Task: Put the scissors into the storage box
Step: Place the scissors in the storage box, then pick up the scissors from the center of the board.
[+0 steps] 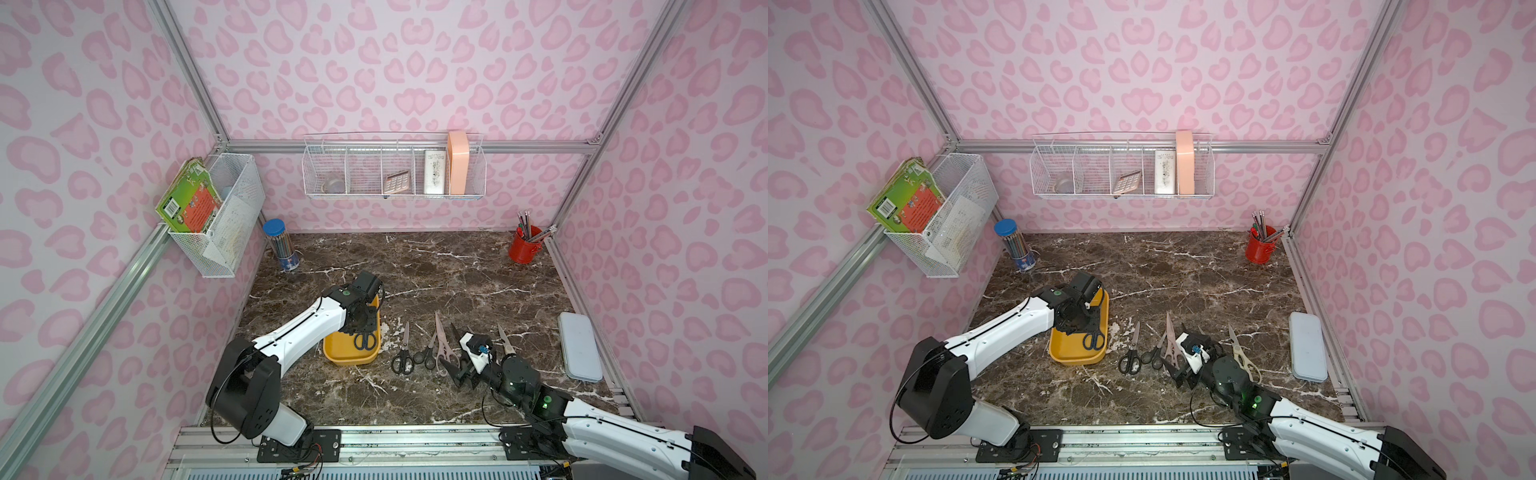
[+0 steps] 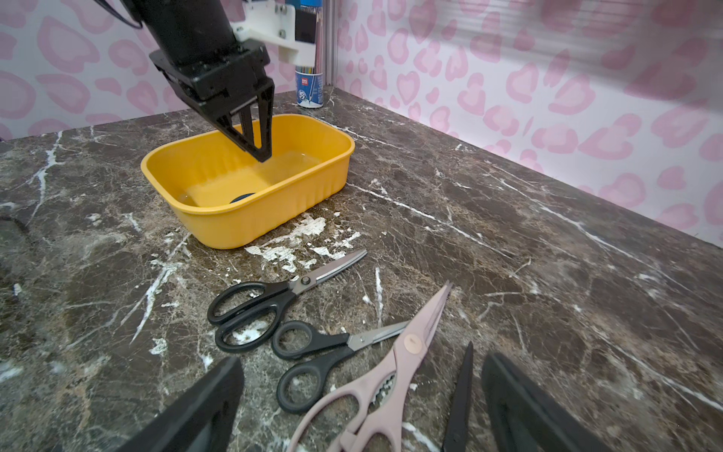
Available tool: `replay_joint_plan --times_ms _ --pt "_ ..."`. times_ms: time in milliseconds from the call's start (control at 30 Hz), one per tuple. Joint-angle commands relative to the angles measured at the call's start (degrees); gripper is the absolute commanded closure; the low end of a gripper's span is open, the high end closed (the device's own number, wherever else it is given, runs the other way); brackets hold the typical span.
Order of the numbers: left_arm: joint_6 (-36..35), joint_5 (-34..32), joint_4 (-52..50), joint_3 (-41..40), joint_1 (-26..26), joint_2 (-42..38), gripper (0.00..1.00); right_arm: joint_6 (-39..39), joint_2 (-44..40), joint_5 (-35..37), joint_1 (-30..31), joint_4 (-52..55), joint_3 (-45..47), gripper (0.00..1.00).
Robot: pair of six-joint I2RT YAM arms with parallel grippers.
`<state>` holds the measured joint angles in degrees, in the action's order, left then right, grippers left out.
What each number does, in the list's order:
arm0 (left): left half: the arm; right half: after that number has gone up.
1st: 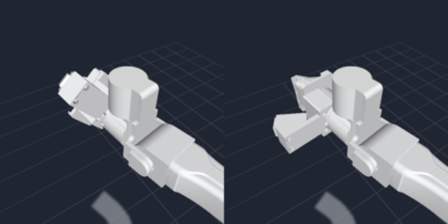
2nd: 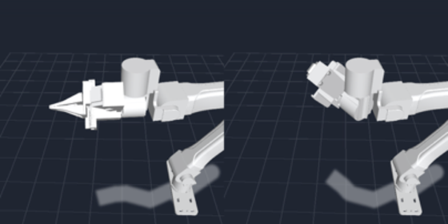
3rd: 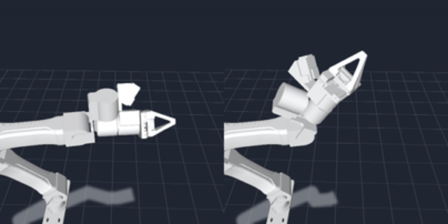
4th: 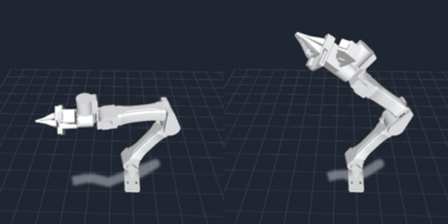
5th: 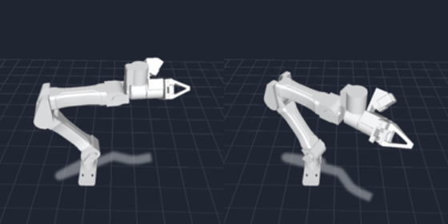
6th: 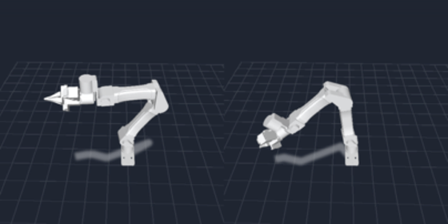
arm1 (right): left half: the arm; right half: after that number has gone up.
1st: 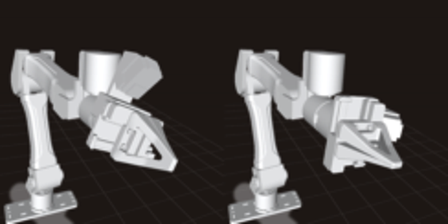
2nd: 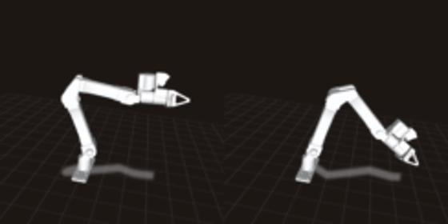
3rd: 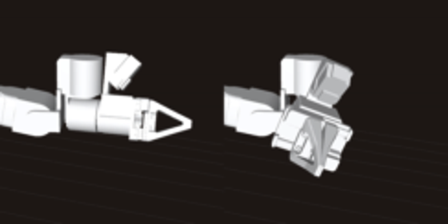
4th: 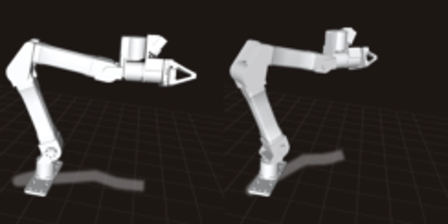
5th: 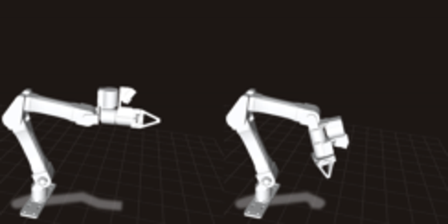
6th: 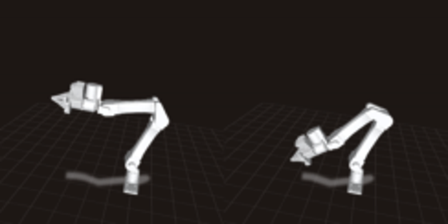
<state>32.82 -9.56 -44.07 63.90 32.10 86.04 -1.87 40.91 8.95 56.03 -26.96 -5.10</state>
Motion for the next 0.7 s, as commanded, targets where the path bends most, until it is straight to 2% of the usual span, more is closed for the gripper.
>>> replay_joint_plan --times_ms 0,200,300,433,667 --pt "0.12 -3.44 -8.09 4.33 3.98 -1.28 0.6 0.02 -0.46 0.06 -0.02 -0.83 0.25 0.03" --pt "4.84 5.95 -9.02 7.32 13.87 1.69 0.67 0.02 0.07 0.18 0.02 -0.72 -0.01 0.03" --pt "7.36 8.05 -7.79 7.34 18.04 4.59 0.7 0.02 -0.01 0.43 0.07 -0.73 0.0 0.04" --pt "9.24 12.23 -4.04 6.3 19.1 8.65 0.69 -0.11 -0.91 0.81 0.09 -0.56 0.1 0.04" --pt "9.23 16.88 1.02 5.29 17.86 14.31 0.65 -0.03 -2.5 0.9 0.08 -0.54 0.8 0.04"
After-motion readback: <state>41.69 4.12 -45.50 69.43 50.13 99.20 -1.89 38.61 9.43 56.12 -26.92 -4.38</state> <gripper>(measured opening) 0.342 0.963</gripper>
